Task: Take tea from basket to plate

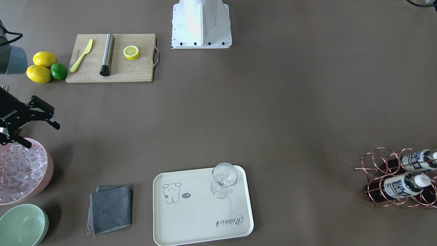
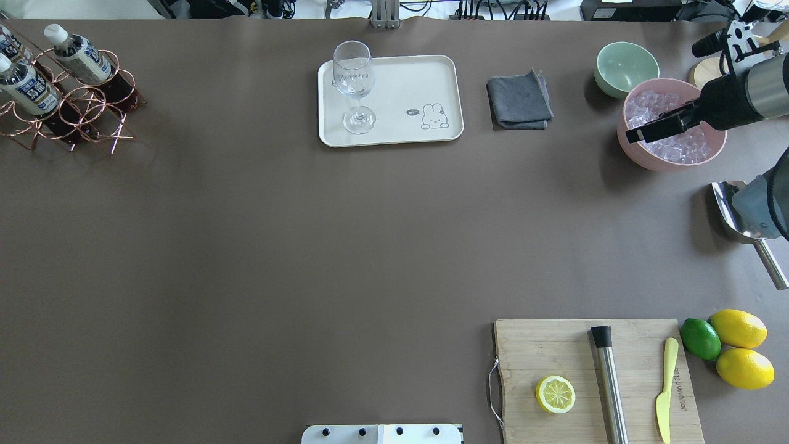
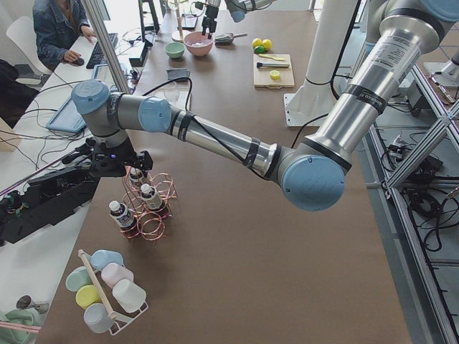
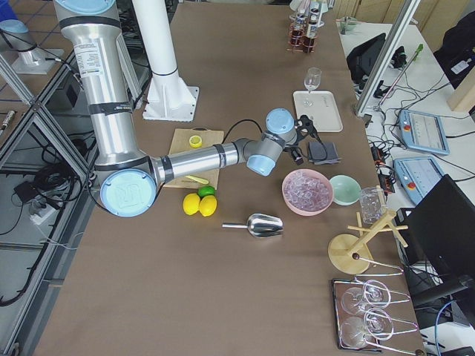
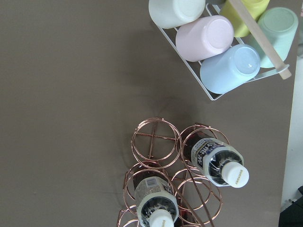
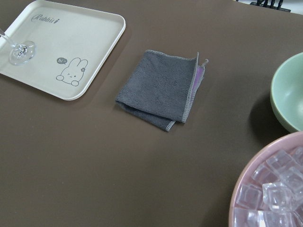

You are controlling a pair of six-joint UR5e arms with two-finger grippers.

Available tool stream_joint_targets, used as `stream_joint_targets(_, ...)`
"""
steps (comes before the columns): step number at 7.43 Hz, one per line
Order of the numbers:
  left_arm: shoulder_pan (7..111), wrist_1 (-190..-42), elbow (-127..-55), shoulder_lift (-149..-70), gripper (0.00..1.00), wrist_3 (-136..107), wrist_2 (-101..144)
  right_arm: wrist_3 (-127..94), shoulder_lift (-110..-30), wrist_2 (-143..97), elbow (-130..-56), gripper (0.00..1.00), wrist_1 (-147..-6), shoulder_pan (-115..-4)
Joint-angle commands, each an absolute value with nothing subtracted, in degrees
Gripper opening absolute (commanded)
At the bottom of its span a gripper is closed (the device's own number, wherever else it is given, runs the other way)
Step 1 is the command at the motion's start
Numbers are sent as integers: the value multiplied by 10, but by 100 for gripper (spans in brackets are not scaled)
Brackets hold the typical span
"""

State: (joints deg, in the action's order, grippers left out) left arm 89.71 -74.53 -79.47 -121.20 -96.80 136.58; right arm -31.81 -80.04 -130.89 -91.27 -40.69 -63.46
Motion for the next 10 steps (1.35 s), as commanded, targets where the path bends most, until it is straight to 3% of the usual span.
stream_joint_targets(1, 868, -759, -794, -1219, 97, -969, 1365, -320, -799, -1307, -911, 100, -403, -631)
stream_joint_targets(4, 848, -777, -788, -1214, 96, -968, 1361, -319, -798, -1306, -911, 99, -403, -628)
stream_joint_targets(6, 848, -785, -777, -1215, 72, -968, 1361, -319, -797, -1306, -911, 99, -403, -625)
stream_joint_targets(8, 848, -788, -768, -1215, 38, -963, 1358, -319, -797, -1306, -913, 99, -403, -623)
stream_joint_targets(9, 848, -794, -766, -1216, 13, -967, 1351, -319, -796, -1306, -913, 99, -403, -622)
stream_joint_targets(10, 848, -794, -765, -1217, 0, -966, 1351, -318, -796, -1306, -913, 99, -403, -621)
